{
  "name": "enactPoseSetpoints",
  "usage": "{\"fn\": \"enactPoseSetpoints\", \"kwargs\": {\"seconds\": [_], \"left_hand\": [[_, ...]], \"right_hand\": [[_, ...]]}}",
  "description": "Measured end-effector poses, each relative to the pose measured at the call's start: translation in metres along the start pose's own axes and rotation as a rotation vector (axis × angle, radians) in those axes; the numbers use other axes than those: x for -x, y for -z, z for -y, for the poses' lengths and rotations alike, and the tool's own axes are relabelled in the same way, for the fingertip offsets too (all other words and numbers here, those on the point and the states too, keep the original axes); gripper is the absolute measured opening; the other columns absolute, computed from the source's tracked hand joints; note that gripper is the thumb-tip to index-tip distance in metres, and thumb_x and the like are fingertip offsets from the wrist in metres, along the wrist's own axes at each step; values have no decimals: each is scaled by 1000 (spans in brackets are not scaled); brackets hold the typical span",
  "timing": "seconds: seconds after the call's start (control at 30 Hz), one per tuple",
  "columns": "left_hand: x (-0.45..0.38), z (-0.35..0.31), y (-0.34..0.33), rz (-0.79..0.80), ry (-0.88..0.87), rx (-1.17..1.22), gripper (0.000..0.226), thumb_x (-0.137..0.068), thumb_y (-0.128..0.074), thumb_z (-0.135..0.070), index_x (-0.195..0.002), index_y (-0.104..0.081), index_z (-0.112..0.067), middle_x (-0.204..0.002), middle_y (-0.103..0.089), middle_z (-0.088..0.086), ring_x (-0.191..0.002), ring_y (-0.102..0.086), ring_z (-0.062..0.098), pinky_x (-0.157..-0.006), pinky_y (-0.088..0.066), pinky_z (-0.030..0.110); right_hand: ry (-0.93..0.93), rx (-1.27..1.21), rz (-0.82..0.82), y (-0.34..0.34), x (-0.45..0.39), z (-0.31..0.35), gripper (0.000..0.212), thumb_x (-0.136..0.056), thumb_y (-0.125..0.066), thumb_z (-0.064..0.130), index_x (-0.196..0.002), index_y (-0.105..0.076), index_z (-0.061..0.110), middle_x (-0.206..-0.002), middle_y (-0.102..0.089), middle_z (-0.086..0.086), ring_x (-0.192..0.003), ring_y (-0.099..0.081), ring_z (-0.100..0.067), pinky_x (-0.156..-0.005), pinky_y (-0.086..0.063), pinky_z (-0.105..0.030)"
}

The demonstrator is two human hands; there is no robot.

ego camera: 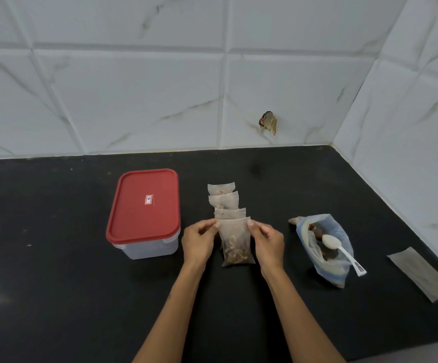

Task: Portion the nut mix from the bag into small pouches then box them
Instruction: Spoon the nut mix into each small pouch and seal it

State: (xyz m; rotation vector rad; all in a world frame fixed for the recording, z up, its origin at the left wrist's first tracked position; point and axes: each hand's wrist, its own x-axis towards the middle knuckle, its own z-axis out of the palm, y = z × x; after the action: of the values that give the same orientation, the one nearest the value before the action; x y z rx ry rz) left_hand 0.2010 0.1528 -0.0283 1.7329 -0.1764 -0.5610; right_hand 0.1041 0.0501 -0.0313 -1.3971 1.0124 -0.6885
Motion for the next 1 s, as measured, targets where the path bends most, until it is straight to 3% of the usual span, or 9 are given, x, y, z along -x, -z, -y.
{"fn": "enactPoseSetpoints", "kwargs": {"seconds": [0.13, 0.23, 0.33, 0.43, 0.57, 0.67, 0.83, 0.9, 1.0], "left_hand": [[2, -4, -5, -100, -15, -5, 9, -93, -59, -22, -96, -68, -24, -99, -69, -5, -96, -63, 13, -90, -52, 35], [14, -17, -11, -194, -160, -40, 12, -94, -57, -22, -105, -62, -20, -97, -64, -6, -94, -61, 10, -81, -48, 24], [29, -37, -21, -191, -343, 7, 7, -95, -56, -22, -98, -60, -26, -92, -64, -8, -85, -60, 3, -70, -46, 13], [46, -56, -38, -128, -437, 123, 13, -98, -52, -22, -94, -65, -21, -86, -66, -4, -79, -62, 6, -70, -50, 15], [71, -74, -79, 59, -362, 295, 21, -101, -44, -20, -98, -64, -13, -83, -66, 0, -76, -62, 8, -71, -53, 20], [90, -81, -115, 238, -292, 368, 27, -101, -41, -24, -94, -65, -14, -82, -69, 4, -76, -65, 15, -72, -54, 26], [131, -83, -191, 547, -39, 382, 32, -100, -42, -29, -94, -64, -7, -86, -68, 10, -77, -64, 18, -67, -53, 24], [147, -74, -224, 658, 47, 279, 30, -100, -43, -34, -95, -63, -13, -96, -67, 8, -89, -65, 19, -77, -53, 25], [162, -58, -270, 705, 237, 150, 31, -98, -43, -46, -90, -56, -19, -100, -62, 5, -98, -61, 21, -88, -51, 32]], "right_hand": [[24, 126, 33, 2, 1, 1, 29, -96, -51, 29, -120, -64, 17, -118, -59, 7, -113, -55, -9, -92, -43, -21], [35, 171, 73, 7, 11, 11, 44, -98, -45, 36, -139, -45, 21, -140, -45, 5, -128, -42, -7, -98, -34, -19], [119, 111, 86, 15, 26, 29, 53, -97, -46, 36, -147, -30, 25, -145, -39, 8, -118, -39, 10, -89, -32, -7], [249, 30, 40, 32, 33, 52, 52, -96, -47, 34, -145, -32, 25, -136, -43, 16, -103, -42, 29, -80, -36, 3], [387, 19, -170, 84, 35, 76, 39, -96, -50, 29, -134, -46, 24, -119, -48, 29, -104, -46, 27, -82, -37, 3], [378, 8, -383, 137, 33, 75, 27, -95, -54, 24, -121, -55, 25, -110, -55, 27, -97, -52, 22, -77, -38, 3], [146, 82, -719, 234, 24, 43, 24, -93, -58, 17, -115, -63, 12, -101, -62, 2, -92, -60, -10, -75, -39, -6], [33, 130, -768, 268, 21, 27, 24, -92, -59, 16, -115, -64, 10, -104, -65, -5, -100, -61, -20, -84, -40, -20], [-103, 203, -768, 300, 18, 12, 28, -91, -58, 12, -119, -61, 5, -113, -65, -14, -100, -59, -23, -83, -37, -21]]}}
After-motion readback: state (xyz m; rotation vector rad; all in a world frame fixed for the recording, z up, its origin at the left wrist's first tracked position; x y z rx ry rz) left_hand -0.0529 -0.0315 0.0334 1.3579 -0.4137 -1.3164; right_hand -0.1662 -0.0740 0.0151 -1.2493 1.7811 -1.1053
